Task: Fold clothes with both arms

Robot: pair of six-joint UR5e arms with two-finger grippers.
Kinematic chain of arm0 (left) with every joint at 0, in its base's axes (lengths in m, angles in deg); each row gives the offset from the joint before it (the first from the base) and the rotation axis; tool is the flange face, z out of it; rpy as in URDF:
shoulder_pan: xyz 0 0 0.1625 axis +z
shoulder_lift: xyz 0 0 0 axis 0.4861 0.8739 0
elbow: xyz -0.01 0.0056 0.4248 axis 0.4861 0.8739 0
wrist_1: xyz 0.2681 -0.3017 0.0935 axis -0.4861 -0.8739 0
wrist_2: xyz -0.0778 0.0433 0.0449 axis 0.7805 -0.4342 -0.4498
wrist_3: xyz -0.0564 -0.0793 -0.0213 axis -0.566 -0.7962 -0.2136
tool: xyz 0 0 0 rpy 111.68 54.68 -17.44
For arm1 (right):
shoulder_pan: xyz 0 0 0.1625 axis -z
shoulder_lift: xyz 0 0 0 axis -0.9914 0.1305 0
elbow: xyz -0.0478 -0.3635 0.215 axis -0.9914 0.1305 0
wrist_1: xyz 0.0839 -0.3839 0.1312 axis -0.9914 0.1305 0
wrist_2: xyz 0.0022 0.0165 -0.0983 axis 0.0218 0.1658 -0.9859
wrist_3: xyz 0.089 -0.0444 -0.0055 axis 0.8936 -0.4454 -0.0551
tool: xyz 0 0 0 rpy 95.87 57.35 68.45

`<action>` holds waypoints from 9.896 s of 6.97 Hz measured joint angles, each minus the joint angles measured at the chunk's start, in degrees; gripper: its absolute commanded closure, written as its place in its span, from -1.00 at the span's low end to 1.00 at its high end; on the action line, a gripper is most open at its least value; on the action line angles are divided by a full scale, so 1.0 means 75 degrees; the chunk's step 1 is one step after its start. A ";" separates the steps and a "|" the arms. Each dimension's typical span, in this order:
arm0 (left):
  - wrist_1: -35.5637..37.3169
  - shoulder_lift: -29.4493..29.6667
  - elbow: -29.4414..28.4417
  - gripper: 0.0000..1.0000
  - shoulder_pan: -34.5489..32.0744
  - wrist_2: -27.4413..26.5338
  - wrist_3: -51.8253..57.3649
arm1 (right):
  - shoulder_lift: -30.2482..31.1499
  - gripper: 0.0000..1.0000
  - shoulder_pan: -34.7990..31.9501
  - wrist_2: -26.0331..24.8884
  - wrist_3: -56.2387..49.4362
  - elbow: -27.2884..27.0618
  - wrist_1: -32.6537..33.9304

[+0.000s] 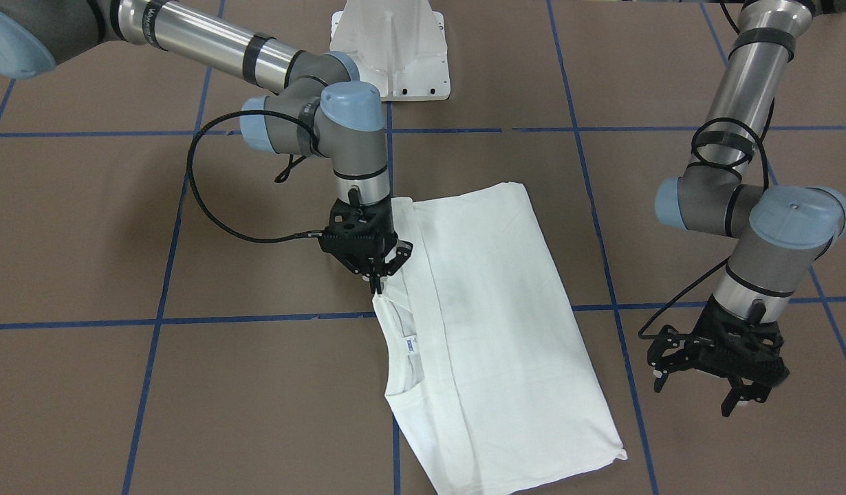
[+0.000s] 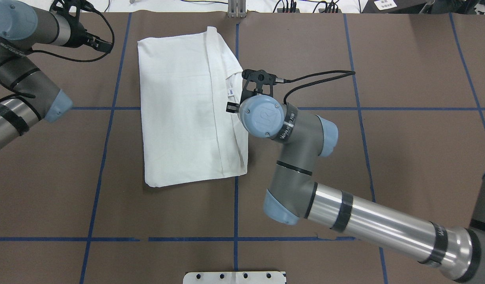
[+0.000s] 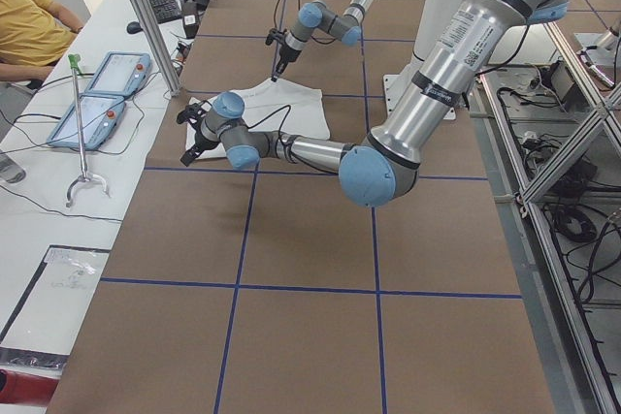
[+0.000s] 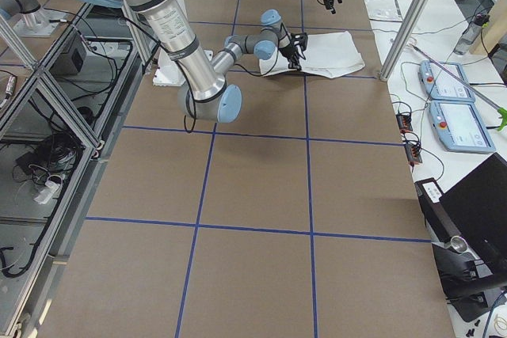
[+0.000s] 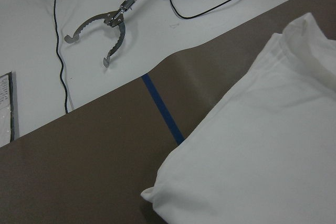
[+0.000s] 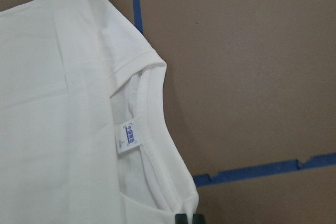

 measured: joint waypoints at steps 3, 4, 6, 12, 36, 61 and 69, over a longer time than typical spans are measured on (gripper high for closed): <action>-0.0040 -0.0016 0.0000 -1.00 0.0019 0.0095 -0.0001 | 0.1779 1.00 0.0557 -0.0600 0.0144 -0.1794 0.0053; -0.0041 -0.0024 0.0002 -1.00 0.0022 0.0109 -0.0001 | 0.2121 -0.98 0.0580 -0.0608 0.0123 -0.2117 0.0054; -0.0042 -0.0026 0.0008 -1.00 0.0022 0.0208 -0.0001 | 0.2319 -0.99 0.0583 -0.0593 0.0119 -0.2345 0.0062; -0.0045 -0.0033 0.0007 -1.00 0.0050 0.0264 -0.0001 | 0.0560 -0.93 0.0420 0.1185 -0.0903 -0.2076 0.2908; -0.0453 -0.0209 0.0012 -1.00 0.0077 0.0611 -0.0012 | 0.0028 -0.42 -0.0261 0.1238 -0.2593 -0.0054 0.1666; -0.0301 -0.2688 0.4929 -0.30 0.5215 -0.1181 -0.6959 | 0.5415 -0.99 0.1230 -0.0114 0.0854 -0.4599 -0.2043; -0.0299 -0.2583 0.4748 1.00 0.5296 -0.1144 -0.7338 | 0.5421 -1.00 0.1245 -0.0118 0.0861 -0.4562 -0.2040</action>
